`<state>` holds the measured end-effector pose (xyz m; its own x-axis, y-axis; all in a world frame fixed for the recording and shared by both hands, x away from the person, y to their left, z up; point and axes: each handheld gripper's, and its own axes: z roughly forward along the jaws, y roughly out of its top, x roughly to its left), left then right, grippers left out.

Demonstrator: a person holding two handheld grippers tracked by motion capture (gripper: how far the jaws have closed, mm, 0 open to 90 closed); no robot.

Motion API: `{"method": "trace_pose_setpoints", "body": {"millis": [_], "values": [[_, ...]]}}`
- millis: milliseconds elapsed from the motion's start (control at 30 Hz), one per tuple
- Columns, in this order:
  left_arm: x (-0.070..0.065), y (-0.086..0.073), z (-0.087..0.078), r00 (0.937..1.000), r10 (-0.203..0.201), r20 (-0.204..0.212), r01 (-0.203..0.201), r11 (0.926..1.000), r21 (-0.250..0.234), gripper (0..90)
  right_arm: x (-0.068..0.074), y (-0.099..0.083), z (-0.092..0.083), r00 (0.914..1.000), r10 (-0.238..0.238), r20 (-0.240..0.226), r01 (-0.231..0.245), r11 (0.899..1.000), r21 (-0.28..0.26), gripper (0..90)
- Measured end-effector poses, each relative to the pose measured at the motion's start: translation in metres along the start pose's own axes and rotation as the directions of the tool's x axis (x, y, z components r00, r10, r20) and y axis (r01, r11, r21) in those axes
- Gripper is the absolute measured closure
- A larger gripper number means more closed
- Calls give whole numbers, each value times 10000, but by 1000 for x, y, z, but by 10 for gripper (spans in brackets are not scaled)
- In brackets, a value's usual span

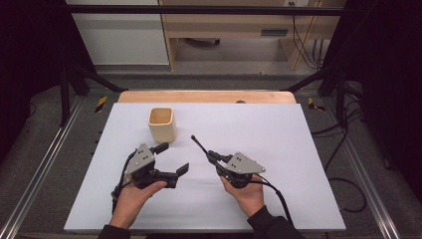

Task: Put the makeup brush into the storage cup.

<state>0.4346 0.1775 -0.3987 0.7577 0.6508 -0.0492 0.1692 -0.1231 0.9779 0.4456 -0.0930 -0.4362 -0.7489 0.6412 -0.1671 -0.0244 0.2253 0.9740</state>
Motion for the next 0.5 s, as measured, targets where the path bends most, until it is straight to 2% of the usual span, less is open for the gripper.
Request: {"method": "trace_pose_setpoints", "body": {"millis": [200, 433, 500], "values": [[-6, 6, 5, 9998, 91, 181, -91, 10000, -8, 20, 3, 0, 0, 10000, -69, 16, 69, 10000, -71, 838], [-8, 11, 10, 9984, -440, 351, 447, 9988, -204, 28, 6, 0, 0, 9999, -122, -51, 122, 9999, -105, 838], [-9, 11, 12, 9980, -479, 417, 488, 9986, -209, 31, 7, 0, 0, 10000, -88, -47, 88, 9999, -121, 838]]}}
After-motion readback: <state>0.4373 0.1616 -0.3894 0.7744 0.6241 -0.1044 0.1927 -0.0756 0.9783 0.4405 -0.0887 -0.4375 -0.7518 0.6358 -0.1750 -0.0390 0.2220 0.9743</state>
